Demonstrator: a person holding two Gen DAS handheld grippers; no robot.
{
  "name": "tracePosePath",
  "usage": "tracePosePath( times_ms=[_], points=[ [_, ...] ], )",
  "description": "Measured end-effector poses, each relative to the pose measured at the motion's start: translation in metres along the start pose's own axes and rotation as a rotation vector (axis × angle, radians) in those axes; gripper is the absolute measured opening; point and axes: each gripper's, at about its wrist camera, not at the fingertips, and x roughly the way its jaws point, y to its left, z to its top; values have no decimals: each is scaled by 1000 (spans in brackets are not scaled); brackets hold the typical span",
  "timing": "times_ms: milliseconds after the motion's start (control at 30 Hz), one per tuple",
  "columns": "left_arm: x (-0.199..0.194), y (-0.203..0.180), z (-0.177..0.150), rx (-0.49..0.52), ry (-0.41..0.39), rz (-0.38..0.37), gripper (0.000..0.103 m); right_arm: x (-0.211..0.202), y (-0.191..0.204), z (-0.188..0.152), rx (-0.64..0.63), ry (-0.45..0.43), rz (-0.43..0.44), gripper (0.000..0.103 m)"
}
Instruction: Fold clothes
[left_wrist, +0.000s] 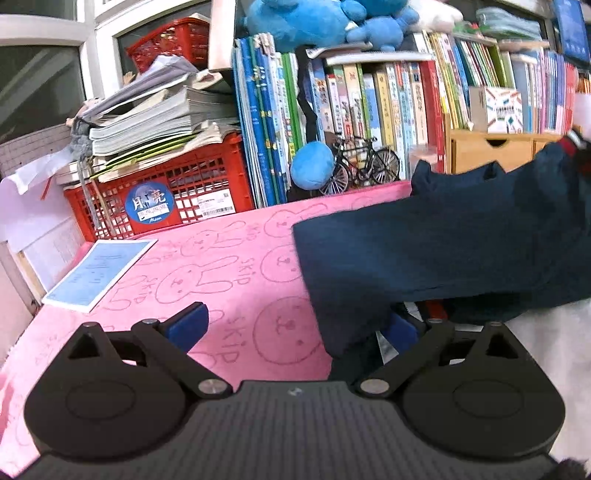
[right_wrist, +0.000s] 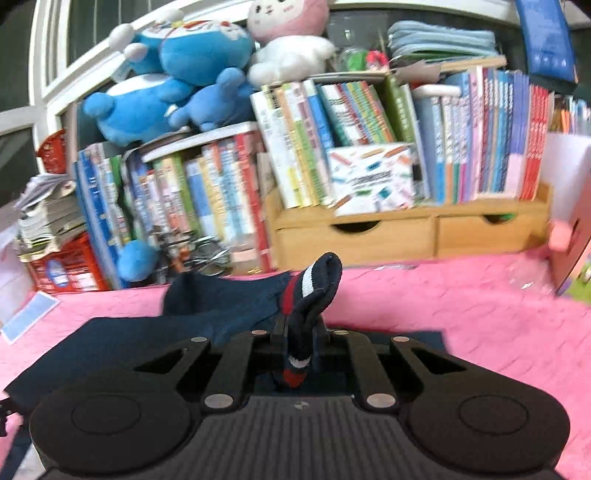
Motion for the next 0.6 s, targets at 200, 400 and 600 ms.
tracePosePath(
  times_ms=[200,400,600],
  points=[
    [11,-11,-5,46,44,10,100,27,-19,-4,18,67,-16,13],
    [6,-26,-8,191,7,46,100,45,-27,-29,33,125,-22,14],
    [27,10,-15,19,117,55,101,52,-39,-42,47,145,-28,17]
  ],
)
